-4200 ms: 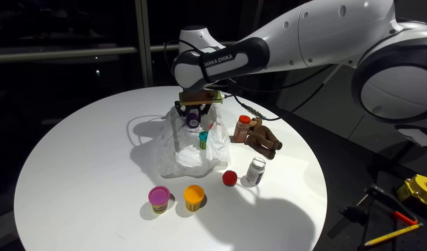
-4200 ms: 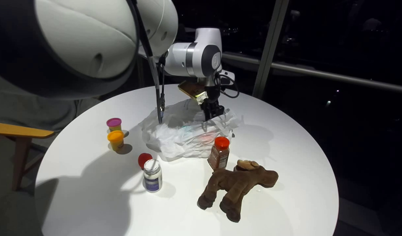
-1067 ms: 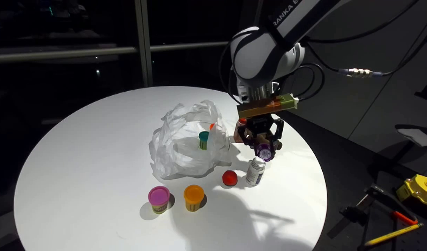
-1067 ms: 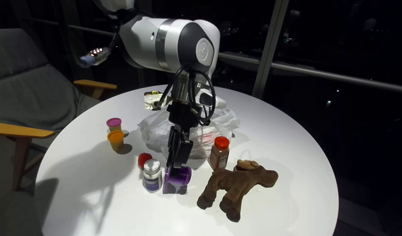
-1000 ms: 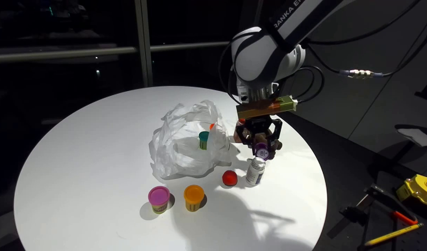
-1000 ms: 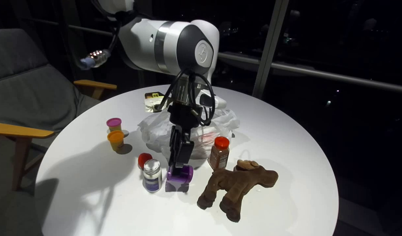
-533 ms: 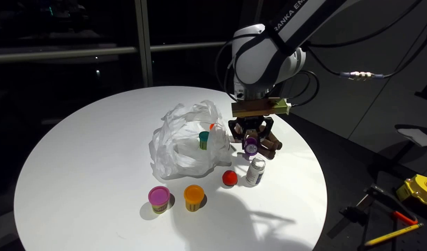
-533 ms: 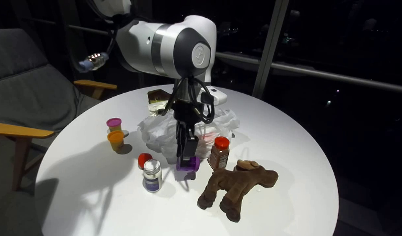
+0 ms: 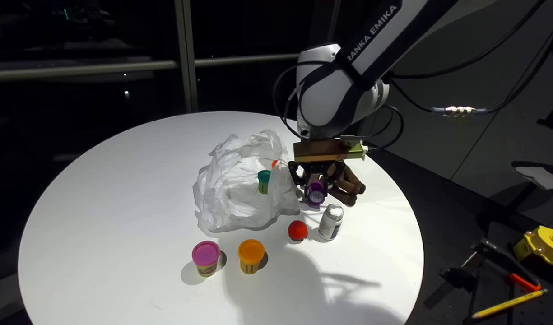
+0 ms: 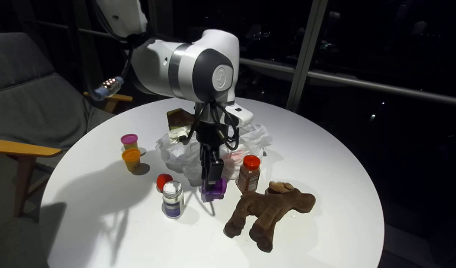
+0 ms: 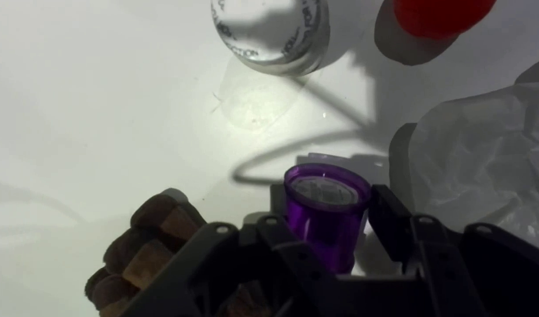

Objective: Remove all the contents from the plastic bag and put them on the table.

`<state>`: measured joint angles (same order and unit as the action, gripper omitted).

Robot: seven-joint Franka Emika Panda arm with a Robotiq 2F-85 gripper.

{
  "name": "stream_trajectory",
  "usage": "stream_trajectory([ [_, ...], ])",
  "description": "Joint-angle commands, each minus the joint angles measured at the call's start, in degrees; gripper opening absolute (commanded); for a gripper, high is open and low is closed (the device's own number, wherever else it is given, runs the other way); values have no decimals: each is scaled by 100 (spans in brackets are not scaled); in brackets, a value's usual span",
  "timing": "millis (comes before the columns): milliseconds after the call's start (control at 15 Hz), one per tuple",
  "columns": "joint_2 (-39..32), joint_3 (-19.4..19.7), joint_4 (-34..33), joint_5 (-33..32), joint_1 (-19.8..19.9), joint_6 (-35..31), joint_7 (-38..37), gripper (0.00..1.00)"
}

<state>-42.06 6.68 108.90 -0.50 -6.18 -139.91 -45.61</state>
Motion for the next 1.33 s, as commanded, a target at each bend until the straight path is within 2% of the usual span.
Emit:
stream_trajectory([
  [0,-218,58,-246,34,-96,80,106,82],
  [133,-179,106,-246,-4,-161,84,67,97],
  [200,-88,180,-247,-82,-247,111,1,100],
  [533,217,487,-553,-581,-636,450,-115,100],
  [667,178,434,-906,-791,-666,643,65,100],
  [1067,-292,-102,-1922,-859,-446,1267,1713,100],
  [1267,-597,-179,-2256,-922,-425,1414,2568,100],
])
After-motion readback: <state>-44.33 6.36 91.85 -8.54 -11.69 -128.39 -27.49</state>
